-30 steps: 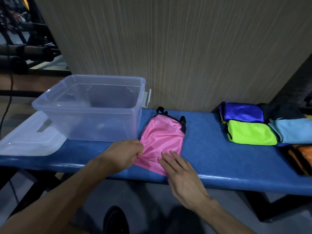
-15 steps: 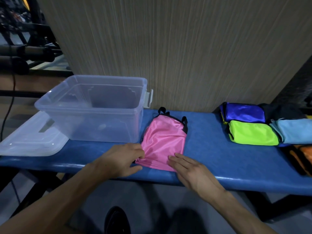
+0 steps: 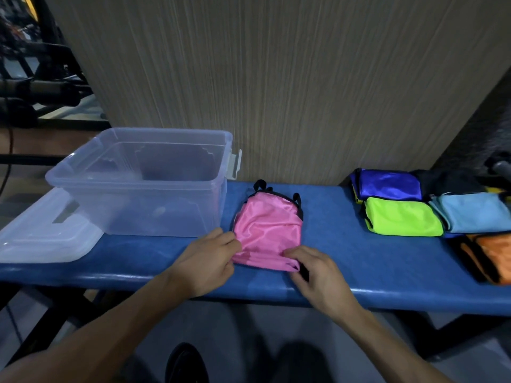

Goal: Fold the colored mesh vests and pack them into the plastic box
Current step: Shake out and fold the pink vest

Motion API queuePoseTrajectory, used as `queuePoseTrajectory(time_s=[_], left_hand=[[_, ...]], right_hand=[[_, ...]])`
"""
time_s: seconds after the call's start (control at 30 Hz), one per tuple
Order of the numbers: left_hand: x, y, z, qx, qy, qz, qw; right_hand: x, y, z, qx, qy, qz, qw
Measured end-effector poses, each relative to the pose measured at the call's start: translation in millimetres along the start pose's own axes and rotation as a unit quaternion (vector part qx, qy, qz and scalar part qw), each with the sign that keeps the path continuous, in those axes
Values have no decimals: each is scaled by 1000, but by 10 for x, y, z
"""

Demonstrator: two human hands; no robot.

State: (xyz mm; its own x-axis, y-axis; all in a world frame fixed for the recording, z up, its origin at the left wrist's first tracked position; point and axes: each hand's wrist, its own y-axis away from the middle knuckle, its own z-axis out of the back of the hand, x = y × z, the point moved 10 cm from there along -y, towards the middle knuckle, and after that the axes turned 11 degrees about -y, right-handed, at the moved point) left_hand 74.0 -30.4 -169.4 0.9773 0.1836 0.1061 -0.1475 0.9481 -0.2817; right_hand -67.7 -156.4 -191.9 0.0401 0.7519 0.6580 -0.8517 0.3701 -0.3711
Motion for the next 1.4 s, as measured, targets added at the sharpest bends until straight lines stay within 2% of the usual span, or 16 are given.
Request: queuePoseTrajectory(time_s=[0.13, 0.23, 0.3, 0.37, 0.43, 0.57, 0.67, 0.77, 0.83, 0.93, 1.0, 1.07, 1.1, 1.17, 1.2, 1.4], left_hand=[[-20, -175, 498, -64, 138, 22, 988], [-31, -354, 1013, -141, 284, 79, 945], [-41, -514, 1256, -188, 360, 97, 909], [-48, -701, 1347, -214, 380, 97, 895], [2, -914, 1181, -197, 372, 114, 900], [100, -1357, 401, -92, 322, 180, 925], [194, -1549, -210, -9, 302, 243, 922], [407, -1571, -633, 28, 303, 305, 902], [519, -1557, -765, 53, 258, 329, 907], [356, -1602, -645, 96, 103, 242, 960], [46, -1625, -333, 42, 108, 123, 986], [-311, -1525, -168, 60, 218, 3, 974], [-498, -1422, -192, 123, 258, -42, 957], [-774, -1158, -304, 255, 249, -102, 929], [-832, -1059, -352, 289, 213, -122, 925], [-877, -821, -481, 285, 156, -124, 938]], right_hand=[[-45, -99, 470, -84, -115, -71, 987], [116, -193, 920, -140, -286, -68, 946], [230, -251, 1169, -170, -339, -50, 924], [232, -312, 1295, -191, -364, -44, 910], [61, -373, 1313, -208, -362, -70, 906], [-555, -424, 1012, -203, -332, -188, 902], [-974, -313, 636, -158, -378, -308, 859], [-1149, -244, 588, -136, -283, -341, 886], [-1125, -217, 594, -139, -304, -338, 879], [-1043, -115, 606, -126, -332, -338, 871], [-973, -34, 603, -101, -344, -328, 874], [-895, 34, 593, -68, -363, -316, 874], [-862, 62, 583, -50, -374, -310, 873], [-786, 120, 573, -22, -387, -293, 874], [-755, 151, 580, -12, -385, -285, 878], [-517, 342, 447, 63, -396, -264, 877]])
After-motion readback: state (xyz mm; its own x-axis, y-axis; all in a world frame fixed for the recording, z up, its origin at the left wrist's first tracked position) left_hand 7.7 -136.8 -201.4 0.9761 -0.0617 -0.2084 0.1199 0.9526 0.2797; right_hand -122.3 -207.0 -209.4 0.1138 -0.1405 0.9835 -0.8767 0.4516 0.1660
